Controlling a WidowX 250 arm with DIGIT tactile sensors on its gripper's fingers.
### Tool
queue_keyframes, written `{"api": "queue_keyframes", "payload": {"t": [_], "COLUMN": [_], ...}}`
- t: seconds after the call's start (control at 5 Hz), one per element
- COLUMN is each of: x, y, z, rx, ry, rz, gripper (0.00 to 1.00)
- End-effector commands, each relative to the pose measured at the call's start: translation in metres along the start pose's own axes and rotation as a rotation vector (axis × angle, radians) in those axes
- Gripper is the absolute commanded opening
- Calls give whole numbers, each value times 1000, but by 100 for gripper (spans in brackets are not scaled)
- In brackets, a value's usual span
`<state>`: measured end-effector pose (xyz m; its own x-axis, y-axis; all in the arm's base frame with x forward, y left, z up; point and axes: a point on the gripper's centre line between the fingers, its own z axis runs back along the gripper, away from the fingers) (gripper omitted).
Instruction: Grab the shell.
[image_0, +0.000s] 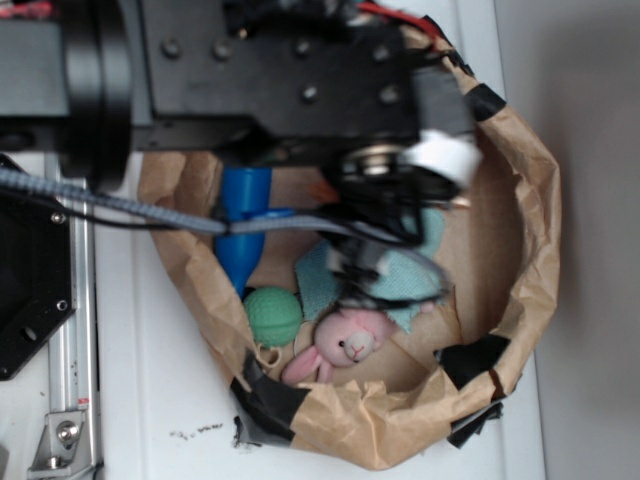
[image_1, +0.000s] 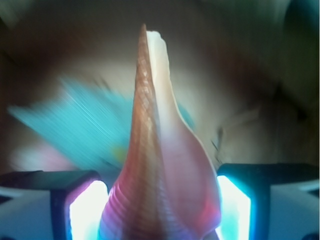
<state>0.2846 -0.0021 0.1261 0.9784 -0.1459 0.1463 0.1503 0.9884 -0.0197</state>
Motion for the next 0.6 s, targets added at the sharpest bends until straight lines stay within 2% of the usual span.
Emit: {"api": "queue_keyframes", "payload": {"t": [0.0, 0.2, 0.4], "x": [1, -2, -4], "y": [-7, -5, -7], "z": [39, 37, 39], "rx": [-23, -47, -60], "ry": [-10, 19, 8], "rz": [21, 41, 41], "gripper": [0, 0, 0]}}
